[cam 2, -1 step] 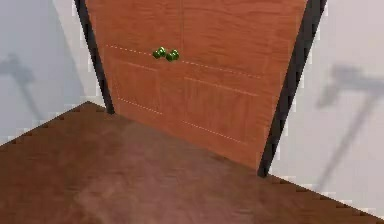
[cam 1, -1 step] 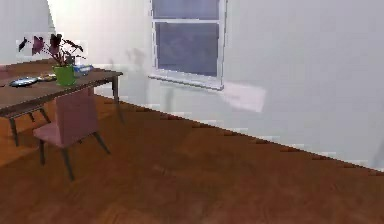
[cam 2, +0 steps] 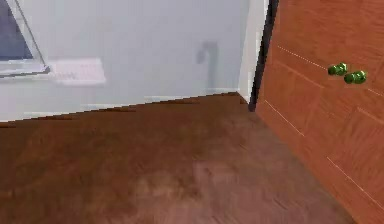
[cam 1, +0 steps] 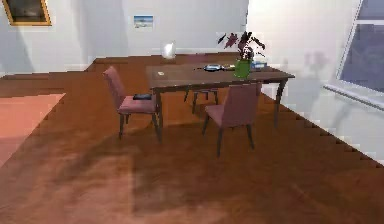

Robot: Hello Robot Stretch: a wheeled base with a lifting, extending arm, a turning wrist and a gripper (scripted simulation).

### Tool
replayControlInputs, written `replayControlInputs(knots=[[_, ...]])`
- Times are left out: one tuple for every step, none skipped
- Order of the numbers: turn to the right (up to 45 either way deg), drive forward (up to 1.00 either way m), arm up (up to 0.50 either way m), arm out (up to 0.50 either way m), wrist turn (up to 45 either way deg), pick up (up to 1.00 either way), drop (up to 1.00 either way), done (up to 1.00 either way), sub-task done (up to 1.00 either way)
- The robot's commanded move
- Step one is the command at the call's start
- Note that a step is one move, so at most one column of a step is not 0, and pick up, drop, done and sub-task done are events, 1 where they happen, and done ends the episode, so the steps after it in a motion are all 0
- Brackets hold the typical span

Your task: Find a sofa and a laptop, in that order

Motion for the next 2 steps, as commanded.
replayControlInputs(knots=[[-45.0, 0.00, 0.00, 0.00, 0.0, 0.00, 0.00, 0.00, 0.00], [-21.0, 0.00, 0.00, 0.00, 0.0, 0.00, 0.00, 0.00, 0.00]])
